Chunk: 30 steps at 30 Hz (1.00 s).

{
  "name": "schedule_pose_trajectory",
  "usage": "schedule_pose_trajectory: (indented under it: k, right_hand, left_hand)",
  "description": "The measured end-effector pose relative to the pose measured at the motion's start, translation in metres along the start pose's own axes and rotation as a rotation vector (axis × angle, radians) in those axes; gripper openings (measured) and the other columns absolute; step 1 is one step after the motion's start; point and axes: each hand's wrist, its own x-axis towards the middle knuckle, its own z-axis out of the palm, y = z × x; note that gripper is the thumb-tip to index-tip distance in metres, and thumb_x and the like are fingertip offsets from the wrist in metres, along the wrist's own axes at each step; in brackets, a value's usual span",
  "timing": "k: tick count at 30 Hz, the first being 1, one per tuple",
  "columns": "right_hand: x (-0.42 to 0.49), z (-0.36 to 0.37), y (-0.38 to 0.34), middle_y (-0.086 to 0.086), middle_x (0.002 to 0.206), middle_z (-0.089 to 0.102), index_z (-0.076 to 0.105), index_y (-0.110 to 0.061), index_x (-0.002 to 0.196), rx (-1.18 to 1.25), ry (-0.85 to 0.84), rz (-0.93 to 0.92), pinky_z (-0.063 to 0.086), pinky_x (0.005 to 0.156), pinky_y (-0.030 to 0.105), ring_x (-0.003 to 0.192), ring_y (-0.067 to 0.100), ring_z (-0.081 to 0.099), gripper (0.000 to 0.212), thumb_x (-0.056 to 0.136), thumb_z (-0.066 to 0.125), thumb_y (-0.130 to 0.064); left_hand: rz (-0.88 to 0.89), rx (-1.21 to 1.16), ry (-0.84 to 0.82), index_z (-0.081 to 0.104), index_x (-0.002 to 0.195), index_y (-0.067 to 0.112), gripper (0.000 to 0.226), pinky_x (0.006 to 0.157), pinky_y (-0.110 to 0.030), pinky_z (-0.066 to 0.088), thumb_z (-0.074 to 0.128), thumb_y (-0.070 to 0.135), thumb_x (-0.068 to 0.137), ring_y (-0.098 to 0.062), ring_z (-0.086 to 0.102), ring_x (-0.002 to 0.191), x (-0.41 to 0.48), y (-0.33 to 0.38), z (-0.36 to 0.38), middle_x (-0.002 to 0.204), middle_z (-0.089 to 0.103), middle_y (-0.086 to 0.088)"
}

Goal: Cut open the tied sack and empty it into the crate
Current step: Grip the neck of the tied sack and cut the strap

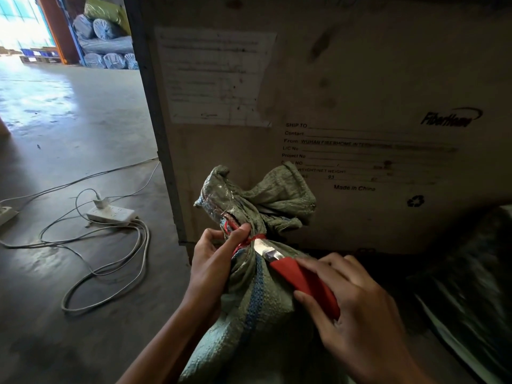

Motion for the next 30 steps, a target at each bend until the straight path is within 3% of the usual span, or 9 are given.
schedule_pose_trajectory:
  k: [9,14,19,24,26,30]
  right_hand:
    - [0.001,0.003,0.001,-0.018,0.103,0.055,0.058,-0.035,0.126,-0.004,0.028,-0.029,0.050,0.070,0.019,0.091,0.003,0.054,0.047,0.084,0.052,-0.056]
    - [0.004,-0.001,0.002,-0.013,0.102,0.062,0.066,-0.030,0.120,0.010,-0.002,-0.013,0.051,0.066,0.017,0.088,0.005,0.059,0.052,0.074,0.066,-0.054]
    - [0.002,-0.003,0.004,-0.015,0.104,0.060,0.065,-0.031,0.120,0.012,-0.014,-0.022,0.051,0.063,0.017,0.091,0.003,0.057,0.051,0.075,0.065,-0.055]
    - [-0.001,0.002,0.004,-0.012,0.103,0.063,0.062,-0.030,0.119,-0.005,0.065,-0.030,0.056,0.068,0.022,0.090,0.004,0.059,0.050,0.076,0.063,-0.055]
    - [-0.002,0.005,0.003,-0.013,0.105,0.061,0.056,-0.033,0.121,0.002,0.084,-0.029,0.057,0.070,0.024,0.093,0.004,0.057,0.047,0.081,0.055,-0.058]
    - [0.000,0.011,0.001,-0.011,0.106,0.062,0.052,-0.033,0.122,0.014,0.096,-0.029,0.058,0.070,0.026,0.095,0.006,0.058,0.049,0.081,0.050,-0.058]
  left_hand:
    - [0.053,0.004,0.008,0.059,0.093,0.010,0.053,0.093,-0.063,0.054,0.086,0.046,0.063,-0.040,0.073,0.093,0.000,-0.004,-0.003,0.104,0.073,-0.028]
    - [0.131,0.005,0.040,0.054,0.107,-0.005,0.059,0.081,-0.052,0.060,0.081,0.034,0.071,-0.031,0.075,0.081,-0.001,-0.002,-0.001,0.094,0.077,-0.018]
    - [0.193,-0.002,0.044,0.053,0.106,-0.006,0.070,0.078,-0.057,0.057,0.083,0.043,0.066,-0.036,0.067,0.079,-0.007,-0.001,0.003,0.089,0.072,-0.020]
    - [0.237,0.019,0.027,0.060,0.102,0.001,0.041,0.063,-0.029,0.062,0.077,0.028,0.076,-0.022,0.077,0.076,-0.008,-0.007,0.004,0.087,0.077,-0.012]
    - [0.233,-0.002,0.014,0.061,0.103,0.001,0.037,0.061,-0.024,0.061,0.076,0.024,0.078,-0.020,0.078,0.076,-0.007,-0.007,0.004,0.086,0.079,-0.008]
    - [0.210,-0.037,0.025,0.060,0.105,-0.002,0.050,0.065,-0.037,0.064,0.078,0.029,0.071,-0.025,0.077,0.075,-0.007,-0.002,0.004,0.084,0.080,-0.008]
